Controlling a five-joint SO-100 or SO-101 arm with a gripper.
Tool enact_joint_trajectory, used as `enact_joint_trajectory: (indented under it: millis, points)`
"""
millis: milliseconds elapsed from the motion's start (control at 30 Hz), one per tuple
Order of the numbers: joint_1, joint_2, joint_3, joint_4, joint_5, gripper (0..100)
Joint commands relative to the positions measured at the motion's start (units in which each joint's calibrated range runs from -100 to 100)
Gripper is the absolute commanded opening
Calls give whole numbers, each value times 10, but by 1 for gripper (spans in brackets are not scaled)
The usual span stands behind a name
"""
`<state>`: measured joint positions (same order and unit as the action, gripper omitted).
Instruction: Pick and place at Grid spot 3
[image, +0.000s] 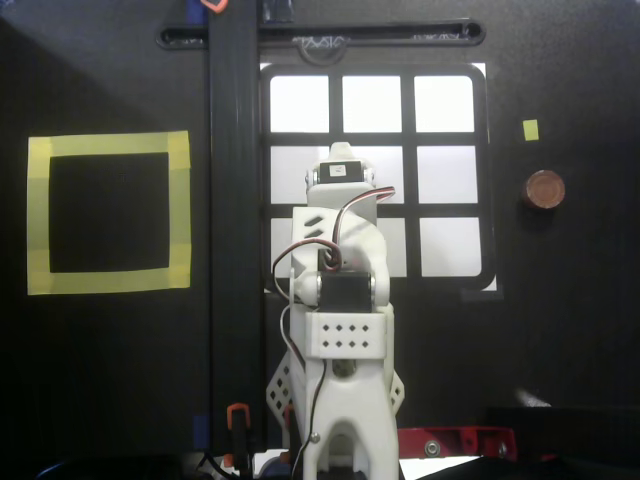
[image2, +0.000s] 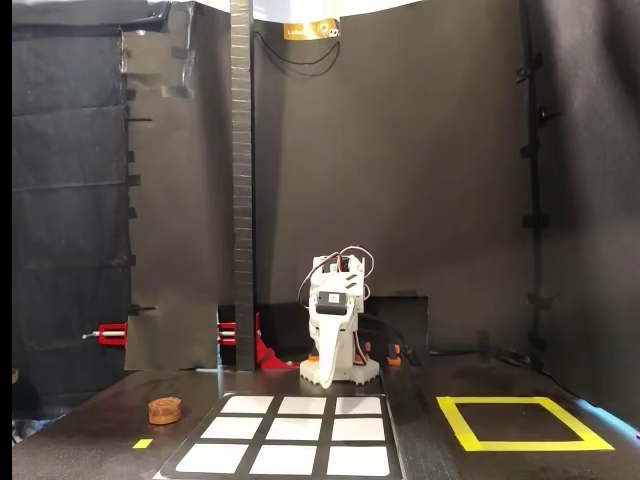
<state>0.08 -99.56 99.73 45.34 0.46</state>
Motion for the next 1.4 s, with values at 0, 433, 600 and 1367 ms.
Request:
enact_joint_trajectory:
  millis: [0,433,600,1367]
  points:
    - [-1,-2,3,0,0,0]
    - [-1,-2,3,0,0,0]
    - [-1,-2,3,0,0,0]
    - [-4,0,2,-2,-2,0]
